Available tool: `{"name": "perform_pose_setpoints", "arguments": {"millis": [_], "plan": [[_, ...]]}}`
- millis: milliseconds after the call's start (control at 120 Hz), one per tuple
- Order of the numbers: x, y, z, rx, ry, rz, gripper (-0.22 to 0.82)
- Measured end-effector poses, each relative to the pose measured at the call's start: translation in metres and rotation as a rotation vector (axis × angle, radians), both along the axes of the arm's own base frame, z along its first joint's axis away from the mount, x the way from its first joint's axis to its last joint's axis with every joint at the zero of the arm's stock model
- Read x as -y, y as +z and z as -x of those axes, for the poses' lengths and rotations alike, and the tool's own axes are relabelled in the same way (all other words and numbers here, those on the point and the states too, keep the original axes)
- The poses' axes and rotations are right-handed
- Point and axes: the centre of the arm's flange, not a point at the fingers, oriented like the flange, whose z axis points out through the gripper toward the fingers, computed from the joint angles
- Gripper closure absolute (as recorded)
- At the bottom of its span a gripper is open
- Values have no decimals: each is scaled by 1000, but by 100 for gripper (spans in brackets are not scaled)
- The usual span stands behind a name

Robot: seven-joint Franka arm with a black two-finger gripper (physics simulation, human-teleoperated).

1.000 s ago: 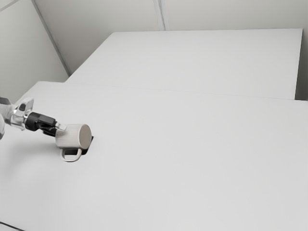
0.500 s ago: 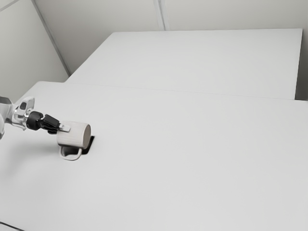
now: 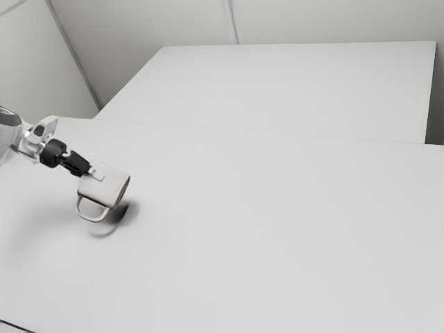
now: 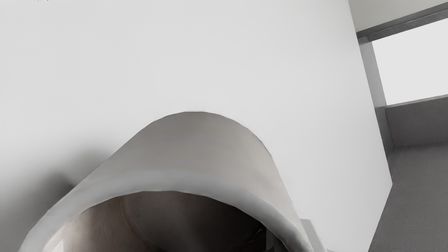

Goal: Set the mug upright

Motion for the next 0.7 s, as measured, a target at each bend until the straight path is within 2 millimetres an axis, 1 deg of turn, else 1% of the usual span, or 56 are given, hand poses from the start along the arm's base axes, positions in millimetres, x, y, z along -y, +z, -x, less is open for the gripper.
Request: {"name": "perform_pose_setpoints", "arguments": {"millis": [67,125,183,275,367,500,575,625,700], "plan": [[17,12,-5,11,-38,-82,78],[33,18,-8,19,-68,-148,78],[46,27,-8,32,-99,-230,78],[71,38,-5,63,-144,-349,78],[98,40,-6,100,-184,-451,78],[145,44,-2,151,-257,-594,78],[171,50,0,183,-297,-678,78],[183,50,1,194,-314,-731,78],[197,50,2,200,-320,-795,78]]}}
